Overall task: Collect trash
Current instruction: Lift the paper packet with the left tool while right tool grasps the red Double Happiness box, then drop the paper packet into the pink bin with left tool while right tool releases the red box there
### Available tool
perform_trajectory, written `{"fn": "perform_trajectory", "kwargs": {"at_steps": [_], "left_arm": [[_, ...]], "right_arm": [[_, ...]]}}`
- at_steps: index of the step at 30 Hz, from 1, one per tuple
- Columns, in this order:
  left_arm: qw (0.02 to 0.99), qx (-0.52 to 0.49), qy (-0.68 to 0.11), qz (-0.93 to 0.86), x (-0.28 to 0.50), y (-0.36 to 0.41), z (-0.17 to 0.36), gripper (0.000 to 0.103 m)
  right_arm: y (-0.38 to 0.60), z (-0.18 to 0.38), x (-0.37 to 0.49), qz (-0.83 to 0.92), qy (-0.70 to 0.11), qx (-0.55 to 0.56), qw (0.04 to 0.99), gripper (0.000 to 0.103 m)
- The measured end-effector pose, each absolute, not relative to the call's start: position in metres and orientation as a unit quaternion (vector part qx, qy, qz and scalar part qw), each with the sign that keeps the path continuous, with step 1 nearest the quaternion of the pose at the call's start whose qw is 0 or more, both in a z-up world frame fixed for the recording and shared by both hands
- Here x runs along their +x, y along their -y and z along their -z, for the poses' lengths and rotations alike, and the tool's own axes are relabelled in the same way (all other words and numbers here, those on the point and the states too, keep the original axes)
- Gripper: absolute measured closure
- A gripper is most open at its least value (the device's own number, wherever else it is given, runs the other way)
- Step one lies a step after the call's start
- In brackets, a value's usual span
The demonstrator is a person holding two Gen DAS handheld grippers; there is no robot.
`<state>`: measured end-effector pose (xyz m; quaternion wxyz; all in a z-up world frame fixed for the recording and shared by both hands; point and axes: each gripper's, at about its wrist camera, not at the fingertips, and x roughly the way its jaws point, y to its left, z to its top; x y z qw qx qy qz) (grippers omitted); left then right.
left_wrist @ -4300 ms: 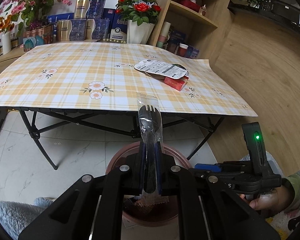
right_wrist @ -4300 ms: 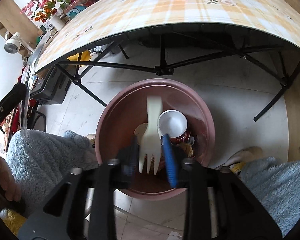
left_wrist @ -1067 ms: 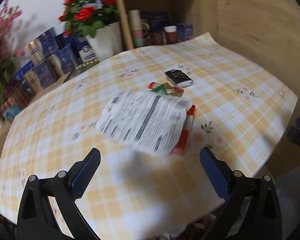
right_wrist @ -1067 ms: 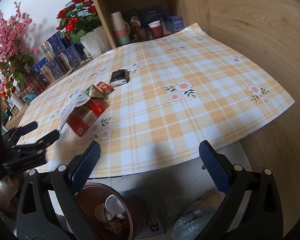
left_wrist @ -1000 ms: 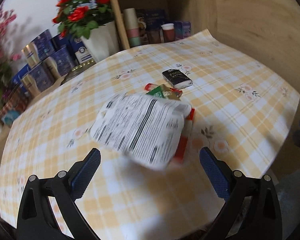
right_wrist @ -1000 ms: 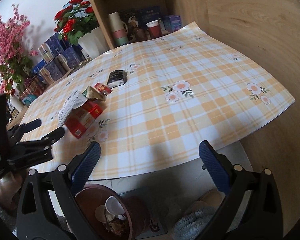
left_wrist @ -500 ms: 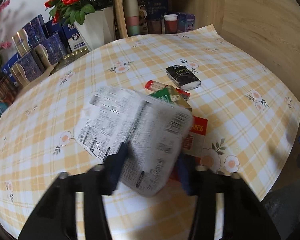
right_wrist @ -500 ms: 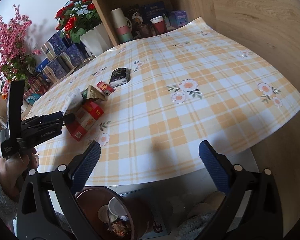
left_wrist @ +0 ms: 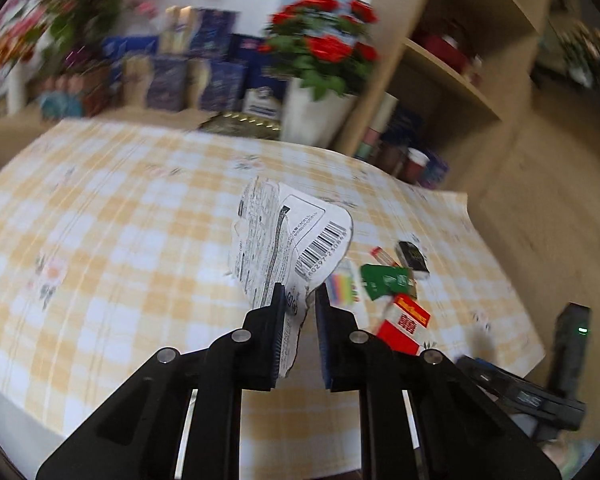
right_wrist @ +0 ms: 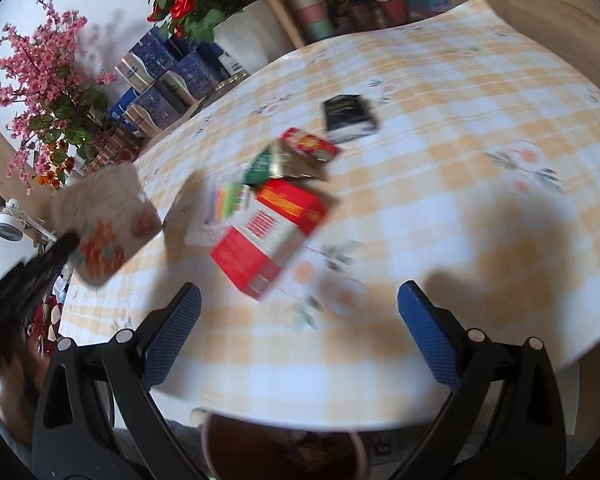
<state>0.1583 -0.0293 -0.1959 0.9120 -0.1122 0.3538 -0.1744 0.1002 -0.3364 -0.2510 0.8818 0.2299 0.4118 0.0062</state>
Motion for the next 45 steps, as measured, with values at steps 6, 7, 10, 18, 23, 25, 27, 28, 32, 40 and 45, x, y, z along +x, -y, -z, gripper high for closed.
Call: {"fn": "perform_trajectory", "kwargs": {"at_steps": [6,7,10,18,23,25,27,28,32,40,45], "left_arm": [[0.907,-0.140,-0.367,0.151,0.157,-0.004,0.207,0.089],[0.906,-0.144,-0.369,0.149,0.157,-0.006,0.209,0.089],[0.903,-0.157,-0.374,0.143,0.161,-0.015,0.216,0.089],[0.894,-0.175,-0.387,0.142,0.173,-0.029,0.236,0.099],[0.908,-0.149,-0.354,0.164,0.161,-0.029,0.222,0.101],[0.911,-0.139,-0.347,0.173,0.155,-0.029,0.215,0.101],[0.912,-0.137,-0.343,0.180,0.148,-0.031,0.209,0.101],[0.912,-0.138,-0.342,0.181,0.145,-0.033,0.207,0.101],[0.911,-0.142,-0.335,0.193,0.126,-0.044,0.193,0.101],[0.909,-0.119,-0.326,0.232,0.081,-0.053,0.167,0.101],[0.902,-0.089,-0.330,0.265,0.043,-0.053,0.159,0.101]], "right_arm": [[0.311,0.259,0.158,0.068,-0.449,0.224,0.862,0.006],[0.309,0.261,0.166,0.078,-0.454,0.230,0.857,0.006],[0.303,0.265,0.183,0.109,-0.466,0.224,0.849,0.006],[0.296,0.274,0.201,0.167,-0.490,0.191,0.834,0.010],[0.290,0.268,0.186,0.135,-0.482,0.167,0.849,0.036],[0.287,0.263,0.177,0.117,-0.472,0.170,0.857,0.037],[0.283,0.256,0.165,0.098,-0.460,0.168,0.867,0.038],[0.281,0.253,0.159,0.088,-0.454,0.165,0.871,0.038],[0.275,0.232,0.131,0.051,-0.417,0.152,0.895,0.039],[0.279,0.202,0.087,0.027,-0.378,0.158,0.912,0.039],[0.285,0.195,0.056,0.027,-0.366,0.168,0.915,0.040]]}}
